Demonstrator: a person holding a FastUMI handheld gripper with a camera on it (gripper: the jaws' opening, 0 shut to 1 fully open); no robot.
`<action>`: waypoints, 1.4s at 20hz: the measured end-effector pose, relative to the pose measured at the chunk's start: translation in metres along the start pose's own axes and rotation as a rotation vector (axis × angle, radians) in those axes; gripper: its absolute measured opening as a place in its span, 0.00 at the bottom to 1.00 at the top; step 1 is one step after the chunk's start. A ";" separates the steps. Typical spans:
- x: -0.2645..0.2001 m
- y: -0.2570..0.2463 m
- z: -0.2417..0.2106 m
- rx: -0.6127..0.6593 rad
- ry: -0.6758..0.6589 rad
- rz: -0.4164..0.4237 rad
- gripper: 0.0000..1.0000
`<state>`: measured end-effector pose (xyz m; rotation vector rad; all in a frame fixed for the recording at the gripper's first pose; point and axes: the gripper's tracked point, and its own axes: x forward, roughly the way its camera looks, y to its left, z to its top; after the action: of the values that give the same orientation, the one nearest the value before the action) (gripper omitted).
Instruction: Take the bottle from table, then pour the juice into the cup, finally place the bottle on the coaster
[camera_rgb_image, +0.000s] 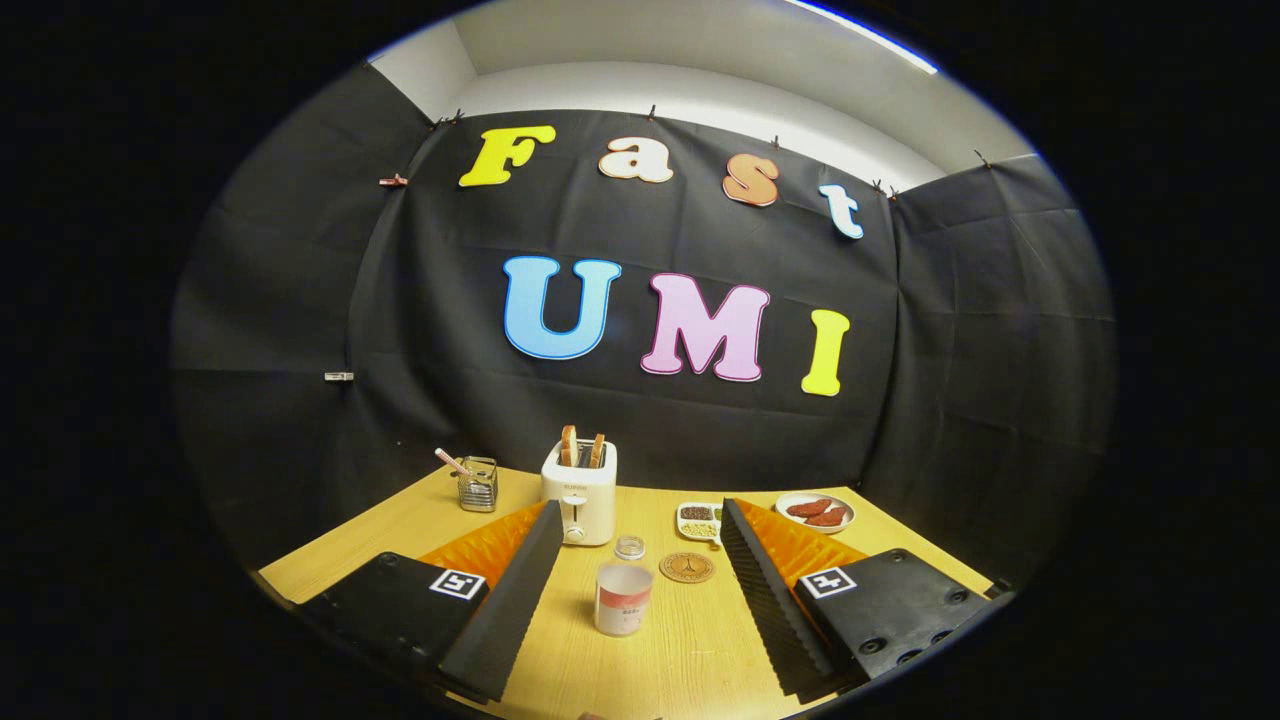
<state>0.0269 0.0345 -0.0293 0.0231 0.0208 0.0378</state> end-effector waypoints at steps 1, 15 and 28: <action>0.006 0.001 -0.005 -0.005 0.010 -0.002 0.98; 0.075 0.022 -0.113 0.100 0.121 -0.040 0.98; 0.128 0.022 -0.198 0.003 0.174 -0.003 0.98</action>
<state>0.1499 0.0661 -0.2297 0.0227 0.1947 0.0364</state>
